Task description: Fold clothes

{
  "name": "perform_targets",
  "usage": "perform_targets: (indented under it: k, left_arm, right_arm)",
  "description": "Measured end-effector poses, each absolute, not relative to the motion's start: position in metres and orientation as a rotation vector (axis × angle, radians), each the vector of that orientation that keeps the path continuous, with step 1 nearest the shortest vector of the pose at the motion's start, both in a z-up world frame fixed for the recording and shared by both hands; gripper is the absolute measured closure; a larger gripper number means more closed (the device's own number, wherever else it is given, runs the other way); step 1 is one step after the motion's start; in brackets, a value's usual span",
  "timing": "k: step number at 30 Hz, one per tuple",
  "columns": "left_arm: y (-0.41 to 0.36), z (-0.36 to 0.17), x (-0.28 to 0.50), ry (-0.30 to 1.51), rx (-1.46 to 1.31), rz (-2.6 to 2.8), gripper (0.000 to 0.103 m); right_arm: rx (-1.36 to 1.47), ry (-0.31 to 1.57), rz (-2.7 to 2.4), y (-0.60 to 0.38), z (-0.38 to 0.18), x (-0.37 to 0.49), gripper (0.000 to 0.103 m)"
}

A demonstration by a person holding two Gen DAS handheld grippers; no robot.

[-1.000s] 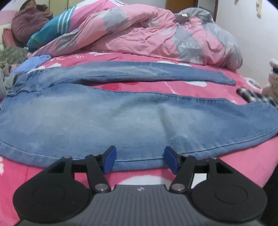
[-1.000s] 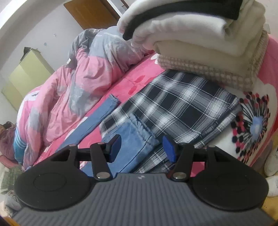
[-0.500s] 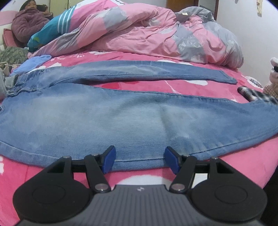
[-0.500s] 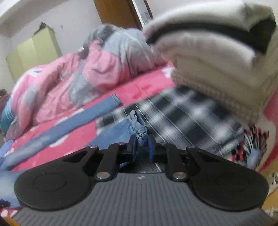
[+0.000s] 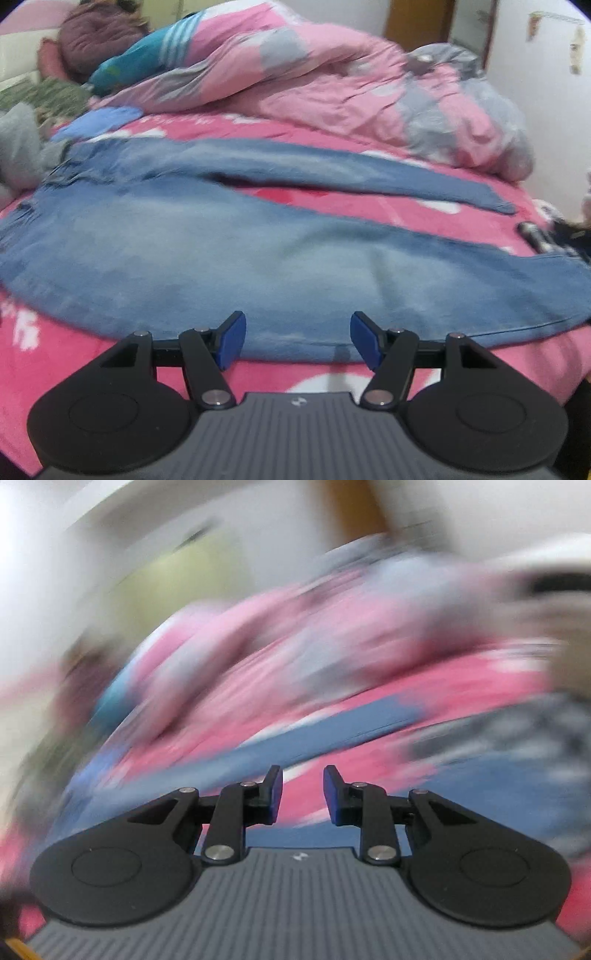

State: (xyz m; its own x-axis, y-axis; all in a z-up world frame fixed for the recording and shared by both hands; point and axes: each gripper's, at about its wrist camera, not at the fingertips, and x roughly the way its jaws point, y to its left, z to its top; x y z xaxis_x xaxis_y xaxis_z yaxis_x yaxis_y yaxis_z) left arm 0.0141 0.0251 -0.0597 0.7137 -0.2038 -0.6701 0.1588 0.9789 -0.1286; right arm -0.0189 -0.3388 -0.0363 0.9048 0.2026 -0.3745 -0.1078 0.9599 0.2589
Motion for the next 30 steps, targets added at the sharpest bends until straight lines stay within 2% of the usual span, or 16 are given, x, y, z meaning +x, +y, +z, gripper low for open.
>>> perform_targets:
  k: [4,6,10,17,22,27,28,30]
  left_arm:
    - [0.032,-0.064,0.018,0.774,-0.068,-0.178,0.039]
    - [0.034,-0.065,0.018,0.774,-0.078,-0.183,0.039]
    - [0.037,-0.068,0.019,0.771,-0.088,-0.196,0.039]
    - [0.040,-0.071,0.018,0.761,-0.089,-0.232,0.034]
    - [0.040,-0.070,0.020,0.774,-0.099,-0.236,0.031]
    - [0.042,-0.070,0.018,0.785,-0.102,-0.229,0.031]
    - [0.043,-0.070,0.017,0.785,-0.101,-0.230,0.031]
    - [0.044,-0.071,0.017,0.785,-0.097,-0.232,0.031]
  right_arm:
    - [-0.082,0.518,0.410,-0.210,-0.065,0.022,0.081]
    - [-0.192,0.544,0.463,-0.178,-0.082,0.029,0.081]
    - [-0.202,0.578,0.410,-0.213,-0.097,0.020,0.082]
    - [0.125,0.641,-0.024,-0.375,-0.080,-0.023,0.077]
    - [0.174,0.564,0.007,-0.363,-0.062,-0.022,0.076]
    - [0.145,0.600,0.142,-0.331,-0.076,0.024,0.077]
    - [0.202,0.613,0.110,-0.348,-0.081,0.033,0.079]
    - [0.314,0.637,0.045,-0.384,-0.090,0.051,0.094]
